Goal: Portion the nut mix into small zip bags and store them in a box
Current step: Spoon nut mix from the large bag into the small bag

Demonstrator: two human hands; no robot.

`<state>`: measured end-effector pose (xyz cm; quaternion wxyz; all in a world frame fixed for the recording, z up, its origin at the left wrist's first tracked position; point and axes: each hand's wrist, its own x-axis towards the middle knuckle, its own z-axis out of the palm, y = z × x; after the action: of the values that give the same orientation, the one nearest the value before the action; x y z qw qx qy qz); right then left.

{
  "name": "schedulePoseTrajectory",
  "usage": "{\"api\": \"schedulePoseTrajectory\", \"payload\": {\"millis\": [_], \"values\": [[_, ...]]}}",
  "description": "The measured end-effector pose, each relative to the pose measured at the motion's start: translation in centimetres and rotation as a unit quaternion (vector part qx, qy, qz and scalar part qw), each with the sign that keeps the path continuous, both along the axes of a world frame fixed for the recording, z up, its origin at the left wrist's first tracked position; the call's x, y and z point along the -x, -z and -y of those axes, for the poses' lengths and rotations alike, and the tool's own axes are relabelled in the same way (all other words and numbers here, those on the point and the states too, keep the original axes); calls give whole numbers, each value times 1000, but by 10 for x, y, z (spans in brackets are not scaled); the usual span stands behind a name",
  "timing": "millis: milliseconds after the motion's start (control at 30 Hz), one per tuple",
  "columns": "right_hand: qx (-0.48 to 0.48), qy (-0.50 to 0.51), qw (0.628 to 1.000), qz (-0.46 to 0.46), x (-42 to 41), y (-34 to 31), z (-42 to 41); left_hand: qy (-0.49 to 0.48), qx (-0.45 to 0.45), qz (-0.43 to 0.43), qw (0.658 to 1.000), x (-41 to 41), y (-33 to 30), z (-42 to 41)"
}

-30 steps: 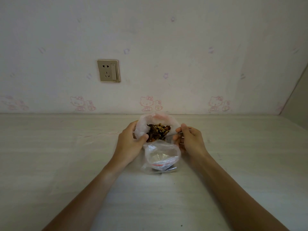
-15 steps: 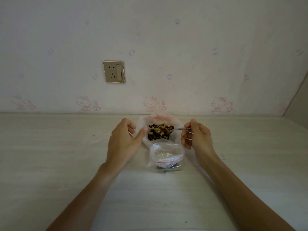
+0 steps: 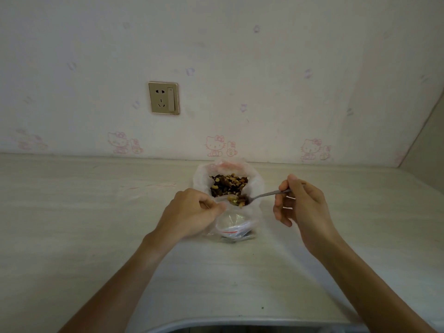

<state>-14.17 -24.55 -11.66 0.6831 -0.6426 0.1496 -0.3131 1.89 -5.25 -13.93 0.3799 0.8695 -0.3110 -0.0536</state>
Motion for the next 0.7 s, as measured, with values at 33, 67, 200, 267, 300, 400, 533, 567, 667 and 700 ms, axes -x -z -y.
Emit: {"api": "schedulePoseTrajectory", "payload": {"millis": [33,67,200,267,300,400,533,567,667,700], "values": [[32,-11,999,-3,5,0,-2,11,7,2,1000,0,0,1],[73,-24,997,-3,10,-1,-5,21,16,8,1000,1,0,2],[298,-63,952,2,24,-1,-16,59,69,12,996,5,-5,1],[371,-71,926,-1,28,0,-18,85,88,7,993,6,-9,-1],[402,-71,913,-2,29,0,-18,98,91,4,991,6,-10,-1],[408,-61,911,11,28,-3,-18,112,84,8,990,4,-13,-3],[223,-28,972,63,16,-9,-13,99,68,24,992,0,-11,-5],[174,-12,982,68,11,-10,-10,94,67,27,993,-1,-10,-6],[77,37,995,60,-13,-10,3,76,77,17,994,-5,-10,-7],[63,51,996,48,-21,-9,8,68,80,12,994,-7,-10,-7]]}}
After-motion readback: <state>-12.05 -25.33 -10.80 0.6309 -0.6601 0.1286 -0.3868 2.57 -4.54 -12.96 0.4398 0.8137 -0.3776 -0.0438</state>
